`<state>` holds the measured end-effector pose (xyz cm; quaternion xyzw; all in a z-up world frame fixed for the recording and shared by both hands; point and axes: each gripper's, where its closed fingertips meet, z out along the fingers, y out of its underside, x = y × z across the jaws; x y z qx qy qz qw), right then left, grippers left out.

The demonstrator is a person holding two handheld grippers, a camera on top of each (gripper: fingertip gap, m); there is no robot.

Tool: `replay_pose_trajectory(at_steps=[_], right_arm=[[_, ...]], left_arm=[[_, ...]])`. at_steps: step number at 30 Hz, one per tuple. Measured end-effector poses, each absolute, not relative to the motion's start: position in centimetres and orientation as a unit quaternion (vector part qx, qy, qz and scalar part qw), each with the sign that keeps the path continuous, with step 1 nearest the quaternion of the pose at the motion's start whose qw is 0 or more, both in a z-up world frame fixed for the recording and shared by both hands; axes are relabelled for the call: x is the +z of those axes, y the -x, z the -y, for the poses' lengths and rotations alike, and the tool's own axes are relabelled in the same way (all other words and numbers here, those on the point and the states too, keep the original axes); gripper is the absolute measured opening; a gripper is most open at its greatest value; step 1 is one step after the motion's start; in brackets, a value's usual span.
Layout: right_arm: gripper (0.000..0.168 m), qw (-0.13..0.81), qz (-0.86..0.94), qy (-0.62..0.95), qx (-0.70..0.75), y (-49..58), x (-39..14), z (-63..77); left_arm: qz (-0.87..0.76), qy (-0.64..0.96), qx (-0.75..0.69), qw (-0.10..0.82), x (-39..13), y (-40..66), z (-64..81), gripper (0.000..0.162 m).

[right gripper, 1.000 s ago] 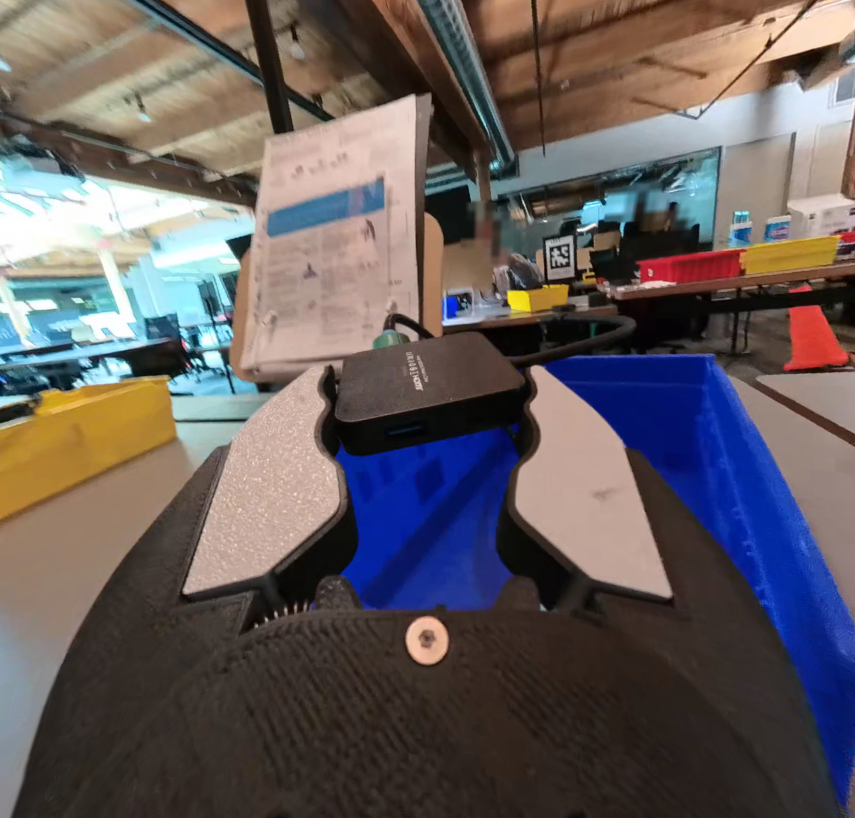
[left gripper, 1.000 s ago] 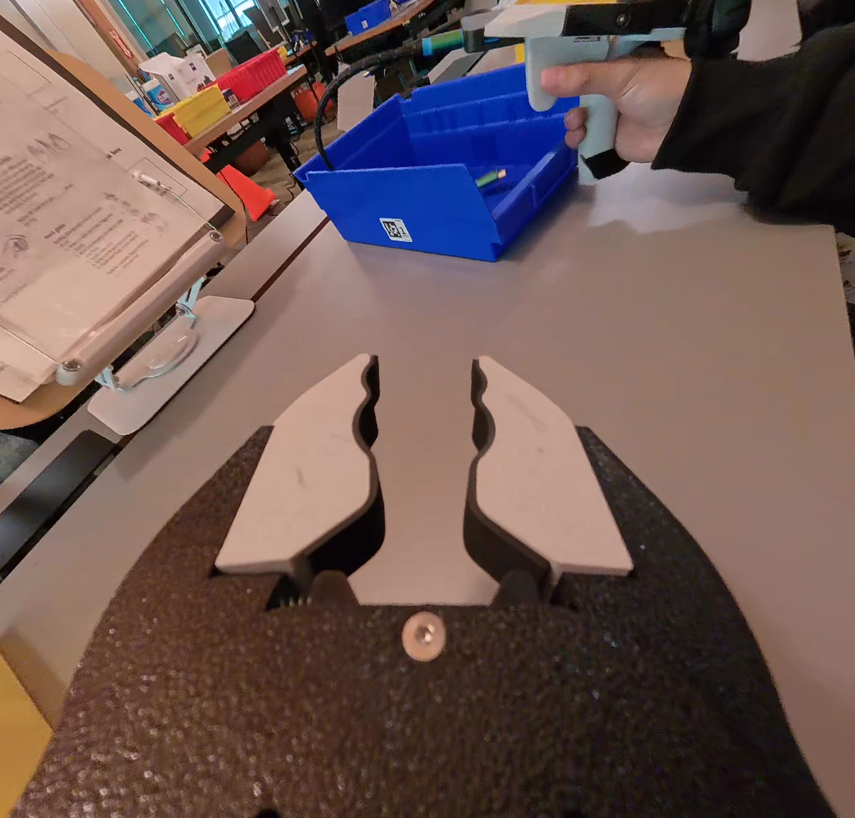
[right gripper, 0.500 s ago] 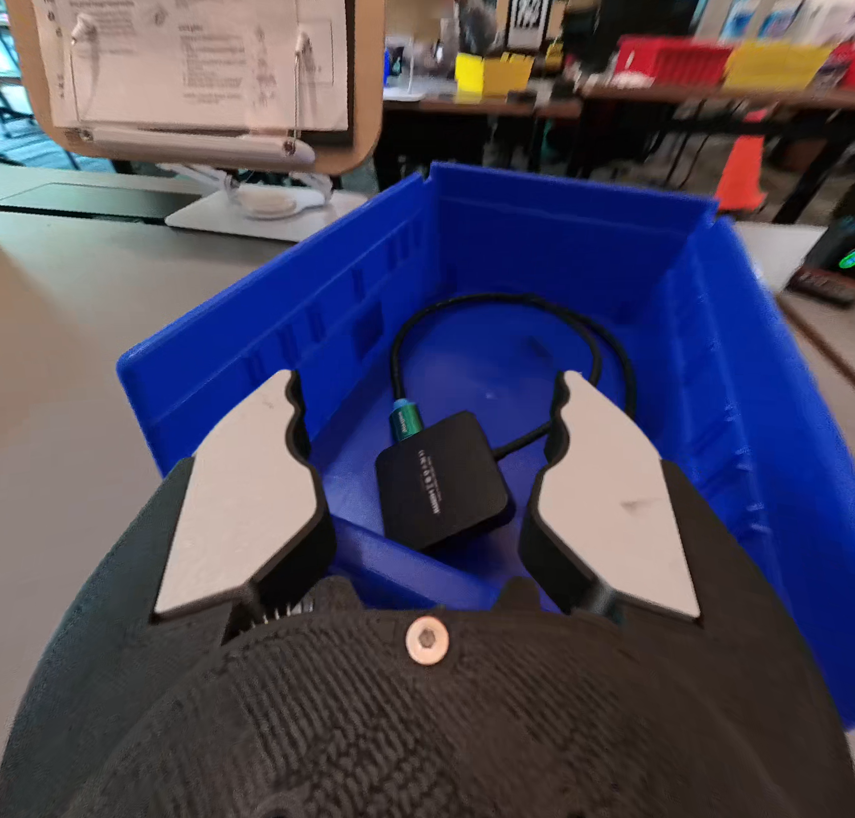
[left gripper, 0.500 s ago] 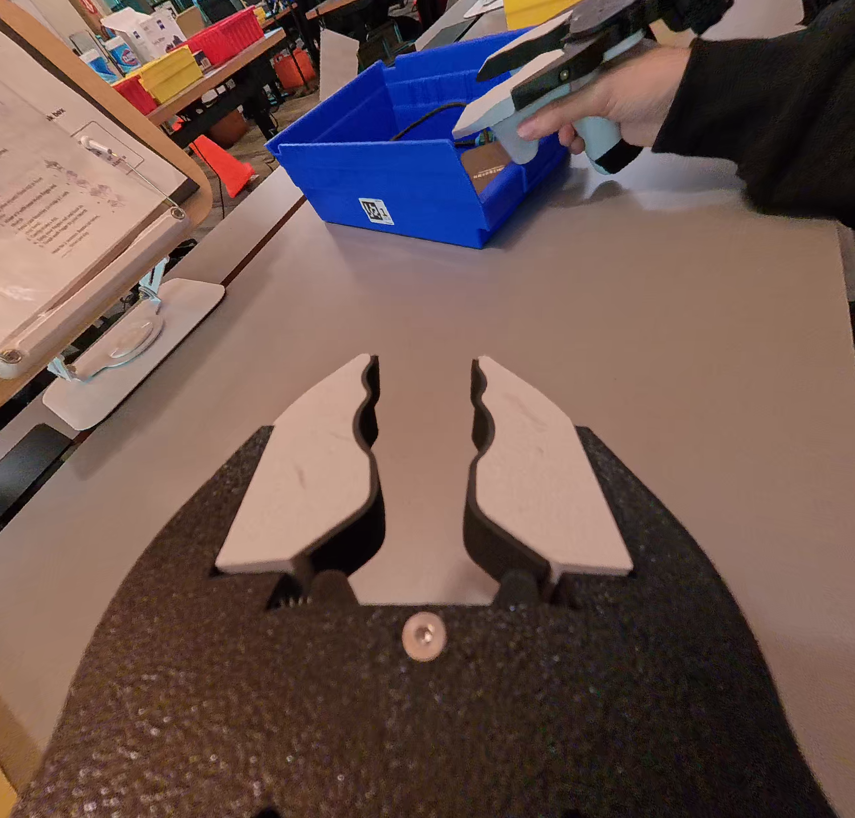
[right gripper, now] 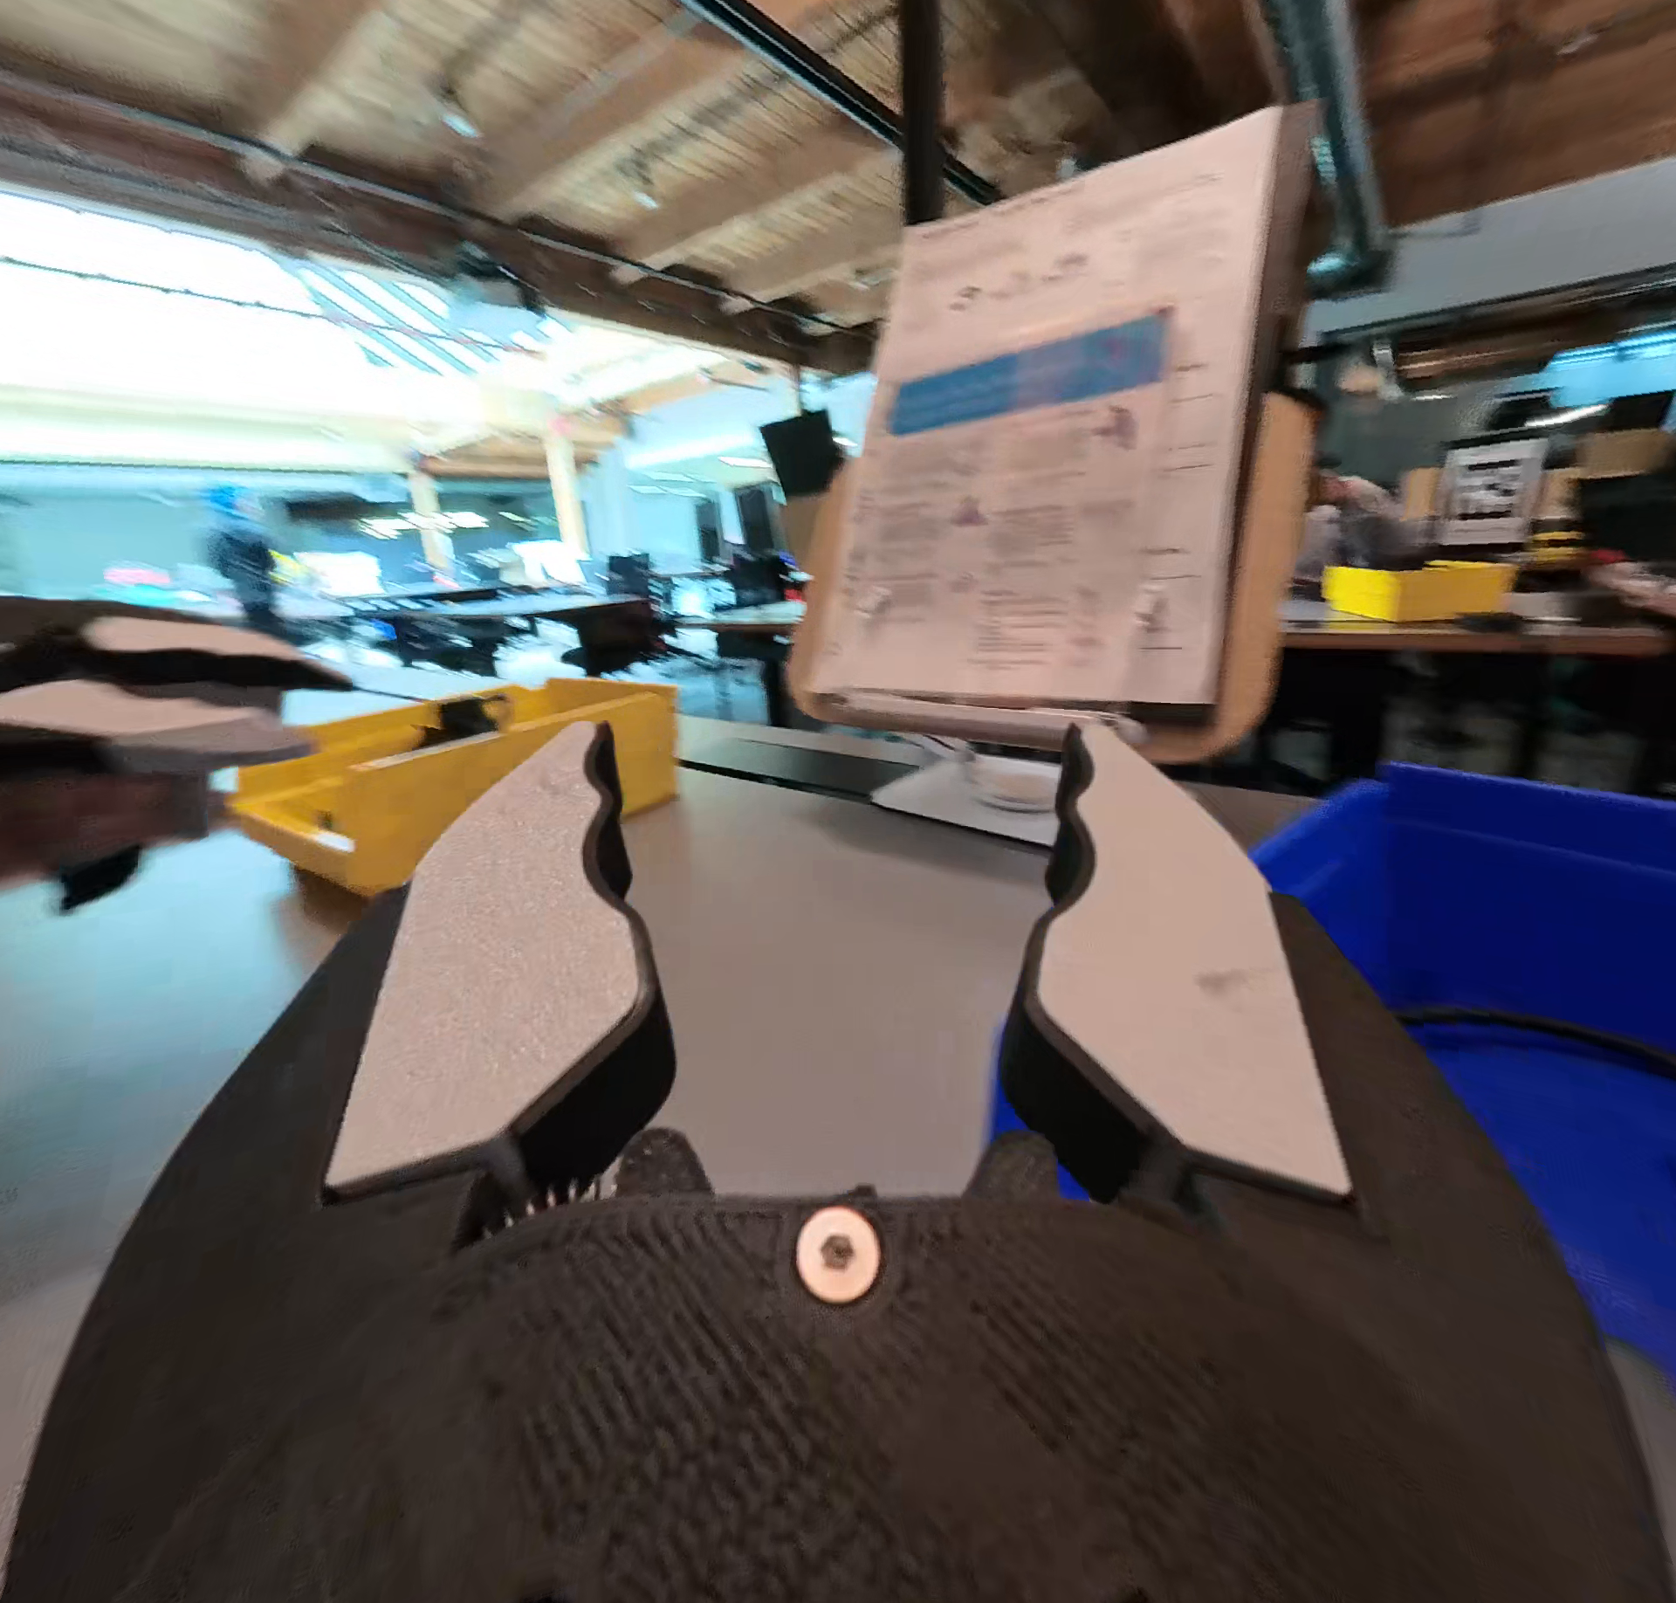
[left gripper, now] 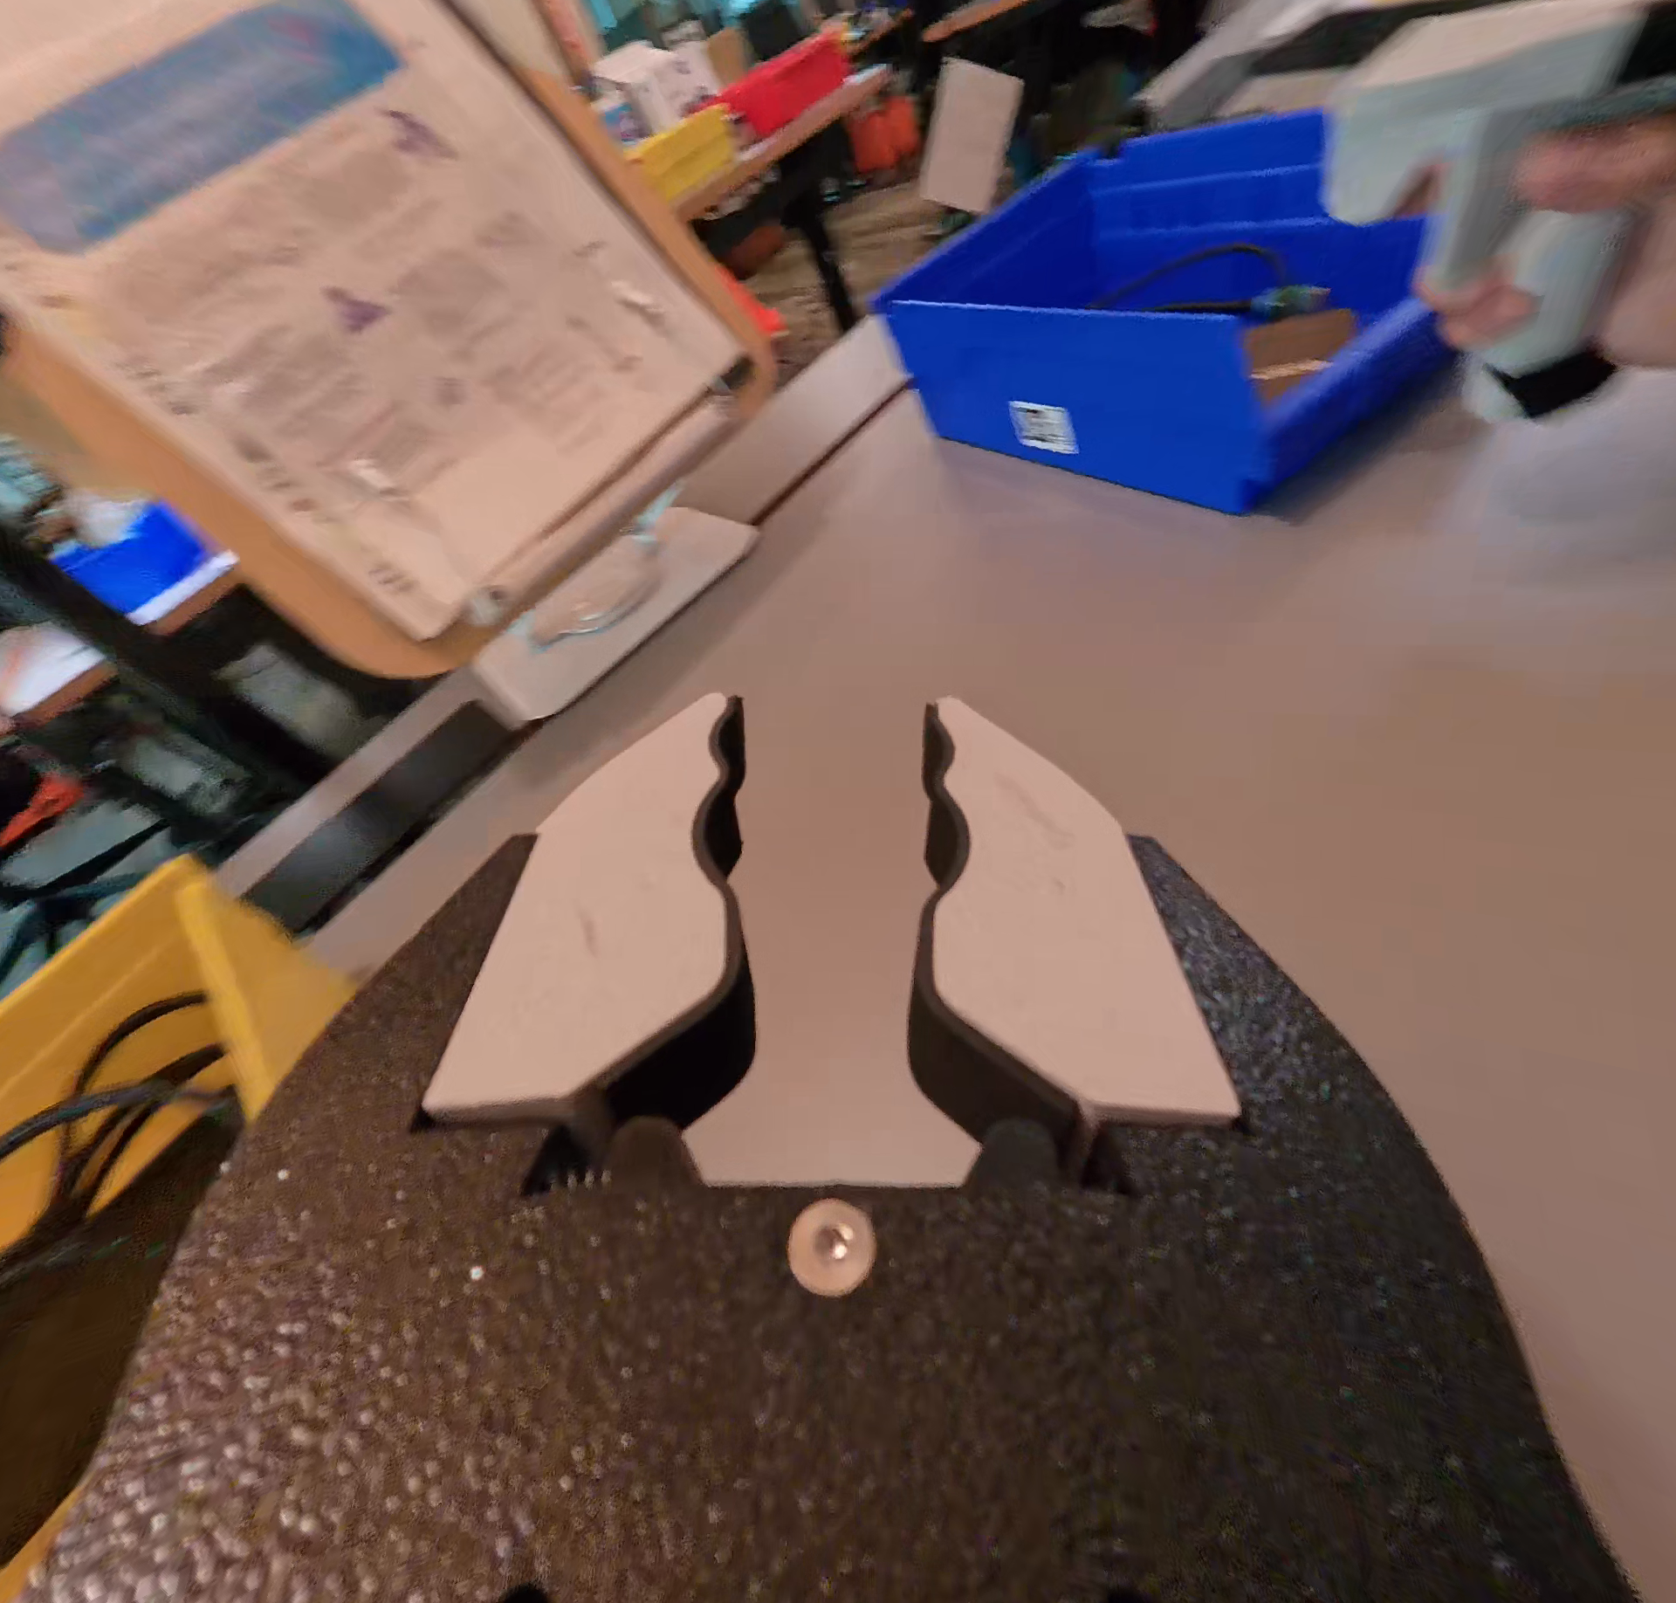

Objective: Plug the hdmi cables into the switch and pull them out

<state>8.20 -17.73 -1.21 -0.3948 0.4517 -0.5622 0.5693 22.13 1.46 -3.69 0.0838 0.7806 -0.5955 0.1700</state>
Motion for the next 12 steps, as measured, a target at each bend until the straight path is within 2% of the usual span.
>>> replay_pose_trajectory(at_steps=[3,7,10,12], right_arm=[[0.086,0.613,-0.432,0.394,-0.531,-9.4,-1.8,15.3],[0.079,0.591,-0.400,0.439,-0.546,-10.5,-3.6,13.1],[0.076,0.575,-0.368,0.475,-0.555,-10.9,-4.9,11.6],[0.081,0.591,-0.353,0.508,-0.518,-11.2,-6.1,10.1]], left_arm=[[-0.780,-0.024,-0.589,0.212,-1.0,-27.5,-3.4,0.036],[-0.806,0.023,-0.511,0.297,0.8,-37.6,-5.9,0.036],[-0.849,0.023,-0.397,0.348,0.0,-46.4,-8.3,0.036],[-0.898,0.021,-0.300,0.322,-1.9,-51.6,-10.6,0.036]])
